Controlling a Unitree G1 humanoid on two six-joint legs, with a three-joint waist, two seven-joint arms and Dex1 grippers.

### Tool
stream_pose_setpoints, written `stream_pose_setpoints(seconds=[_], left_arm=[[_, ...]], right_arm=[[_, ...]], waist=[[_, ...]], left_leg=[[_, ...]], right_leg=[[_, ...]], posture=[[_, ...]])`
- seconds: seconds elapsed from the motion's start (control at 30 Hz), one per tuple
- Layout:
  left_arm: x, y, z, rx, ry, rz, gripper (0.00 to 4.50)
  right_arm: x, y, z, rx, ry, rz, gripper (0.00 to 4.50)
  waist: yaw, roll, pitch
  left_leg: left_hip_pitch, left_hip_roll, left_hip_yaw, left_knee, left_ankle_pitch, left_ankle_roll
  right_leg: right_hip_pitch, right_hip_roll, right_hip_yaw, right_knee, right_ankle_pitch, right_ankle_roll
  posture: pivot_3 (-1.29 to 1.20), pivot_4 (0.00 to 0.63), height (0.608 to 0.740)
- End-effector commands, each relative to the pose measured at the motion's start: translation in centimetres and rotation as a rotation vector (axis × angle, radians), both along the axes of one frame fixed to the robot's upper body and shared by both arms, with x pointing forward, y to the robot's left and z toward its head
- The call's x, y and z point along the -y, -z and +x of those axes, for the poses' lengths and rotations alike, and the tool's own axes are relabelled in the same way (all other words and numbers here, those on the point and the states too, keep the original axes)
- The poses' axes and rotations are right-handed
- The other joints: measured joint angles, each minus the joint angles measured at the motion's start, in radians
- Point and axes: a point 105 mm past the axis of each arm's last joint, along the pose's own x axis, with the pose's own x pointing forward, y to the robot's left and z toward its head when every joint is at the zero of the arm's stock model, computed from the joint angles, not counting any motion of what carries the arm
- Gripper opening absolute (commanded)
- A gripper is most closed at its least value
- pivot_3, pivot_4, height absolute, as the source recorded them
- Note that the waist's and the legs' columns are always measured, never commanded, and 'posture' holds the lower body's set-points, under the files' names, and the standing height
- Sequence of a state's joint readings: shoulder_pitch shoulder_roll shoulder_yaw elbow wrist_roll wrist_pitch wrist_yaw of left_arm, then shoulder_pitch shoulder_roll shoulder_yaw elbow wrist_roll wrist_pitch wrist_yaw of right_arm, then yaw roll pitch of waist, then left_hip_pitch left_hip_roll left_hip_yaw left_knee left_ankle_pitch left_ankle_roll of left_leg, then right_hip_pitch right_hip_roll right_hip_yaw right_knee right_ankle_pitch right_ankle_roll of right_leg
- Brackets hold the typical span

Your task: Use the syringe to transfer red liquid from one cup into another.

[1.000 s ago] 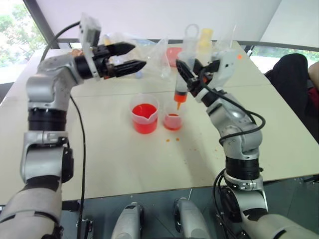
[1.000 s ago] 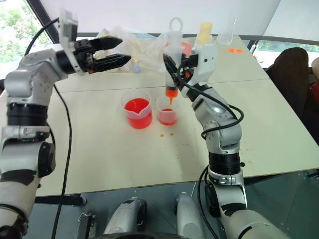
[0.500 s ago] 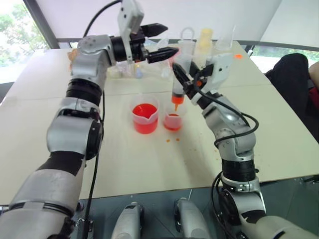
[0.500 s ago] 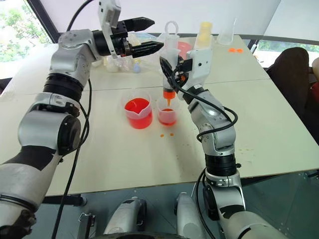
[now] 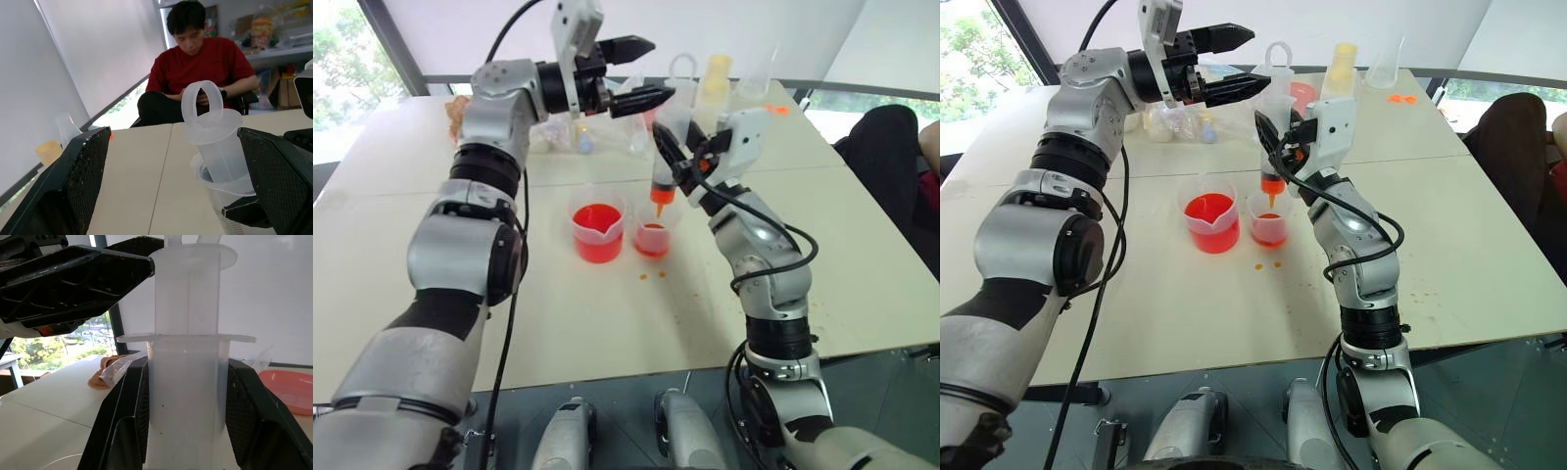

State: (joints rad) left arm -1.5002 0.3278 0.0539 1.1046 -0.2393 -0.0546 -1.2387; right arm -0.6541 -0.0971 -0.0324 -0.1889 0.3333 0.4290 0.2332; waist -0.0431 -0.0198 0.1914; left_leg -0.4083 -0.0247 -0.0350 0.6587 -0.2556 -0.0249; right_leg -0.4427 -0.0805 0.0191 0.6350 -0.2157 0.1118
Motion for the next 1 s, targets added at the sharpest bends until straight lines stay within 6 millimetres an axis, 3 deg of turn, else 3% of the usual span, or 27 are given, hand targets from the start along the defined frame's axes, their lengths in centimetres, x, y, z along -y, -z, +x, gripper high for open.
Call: stream_pose_setpoints(seconds=[0.03,0.43,1.0], left_arm=[[0.1,-3.5,-1.1,0.091,0.021,-0.059,4.33],[-0.5,-3.8,-1.1,0.090,0.023,-0.074,4.33],[-0.3,-1.6,0.6,0.133,-0.117,0.059,4.33]], right_arm=[[-0.6,-0.2,-0.3,0.020,-0.024,0.000,1.49],[-0.7,0.0,0.0,0.011,-0.024,0.001,1.49],[-1.0,-0.1,-0.2,0.020,-0.030,0.009,1.49]], waist=[[0.000,0.000,0.000],[0.000,0.000,0.000],[0.000,0.000,0.000]], left_leg=[[0.000,0.000,0.000,0.000,0.000,0.000],[0.000,0.000,0.000,0.000,0.000,0.000],[0.000,0.000,0.000,0.000,0.000,0.000]], right_leg=[[0.000,0.000,0.000,0.000,0.000,0.000],[0.000,0.000,0.000,0.000,0.000,0.000],[0.000,0.000,0.000,0.000,0.000,0.000]], posture=[[0.00,0.150,0.740],[0.00,0.150,0.740],[0.00,0.150,0.740]])
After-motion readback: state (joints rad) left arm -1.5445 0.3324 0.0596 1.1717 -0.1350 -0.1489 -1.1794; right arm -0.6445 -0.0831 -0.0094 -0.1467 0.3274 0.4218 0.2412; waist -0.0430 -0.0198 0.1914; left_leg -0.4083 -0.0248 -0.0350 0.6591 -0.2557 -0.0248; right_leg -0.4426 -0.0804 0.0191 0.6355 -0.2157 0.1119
